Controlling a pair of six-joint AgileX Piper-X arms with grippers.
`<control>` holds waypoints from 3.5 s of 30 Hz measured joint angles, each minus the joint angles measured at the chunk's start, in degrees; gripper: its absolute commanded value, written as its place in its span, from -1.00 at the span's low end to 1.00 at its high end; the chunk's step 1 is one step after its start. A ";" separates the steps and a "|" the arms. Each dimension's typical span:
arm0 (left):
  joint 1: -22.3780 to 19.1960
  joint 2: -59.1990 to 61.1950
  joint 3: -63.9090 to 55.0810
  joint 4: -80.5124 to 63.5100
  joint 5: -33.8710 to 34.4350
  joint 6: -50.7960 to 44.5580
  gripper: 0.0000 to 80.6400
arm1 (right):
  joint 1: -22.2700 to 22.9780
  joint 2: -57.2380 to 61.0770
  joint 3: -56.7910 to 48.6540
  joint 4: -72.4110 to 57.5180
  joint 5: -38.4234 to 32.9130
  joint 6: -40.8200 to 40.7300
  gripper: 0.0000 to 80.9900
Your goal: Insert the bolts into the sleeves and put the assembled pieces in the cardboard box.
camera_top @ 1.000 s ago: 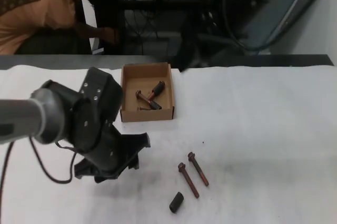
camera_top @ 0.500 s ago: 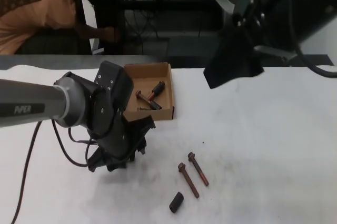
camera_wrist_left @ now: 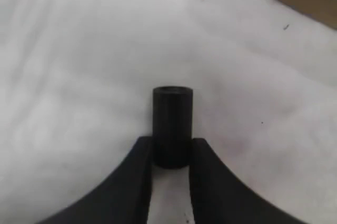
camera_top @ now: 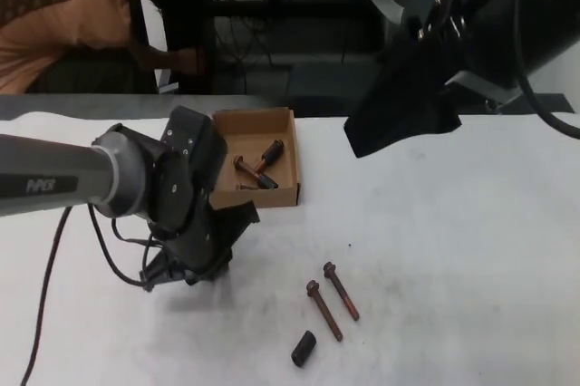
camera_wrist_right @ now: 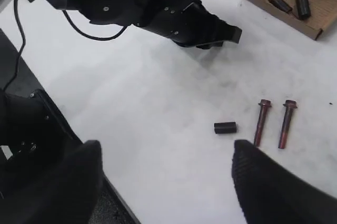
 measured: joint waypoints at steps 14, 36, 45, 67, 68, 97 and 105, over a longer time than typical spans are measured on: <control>-2.72 -21.72 4.65 -2.82 0.00 28.01 -0.95 | 0.00 1.28 18.42 -6.14 22.11 -1.31 0.44; -12.02 -61.48 25.87 -15.17 5.45 30.69 -0.95 | 0.00 28.23 22.42 -28.52 15.92 -1.31 0.27; -12.02 -62.03 25.84 -14.61 7.74 30.14 -0.95 | -1.60 32.74 14.70 -29.81 20.12 -3.86 0.21; -12.02 -62.03 25.84 -13.48 8.81 30.14 -0.95 | -3.74 37.07 11.80 -25.98 18.00 -5.82 0.01; -12.02 -62.03 25.84 -13.29 8.81 30.14 -0.95 | -3.74 37.25 11.80 -25.98 18.00 -5.82 0.01; -12.02 -62.03 41.88 -33.90 7.78 30.92 -0.95 | 4.84 7.54 11.60 -48.17 14.48 5.81 -0.99; -12.02 -62.03 42.01 -40.06 7.40 30.13 -0.95 | 12.32 9.34 18.19 -63.19 16.43 16.35 -0.99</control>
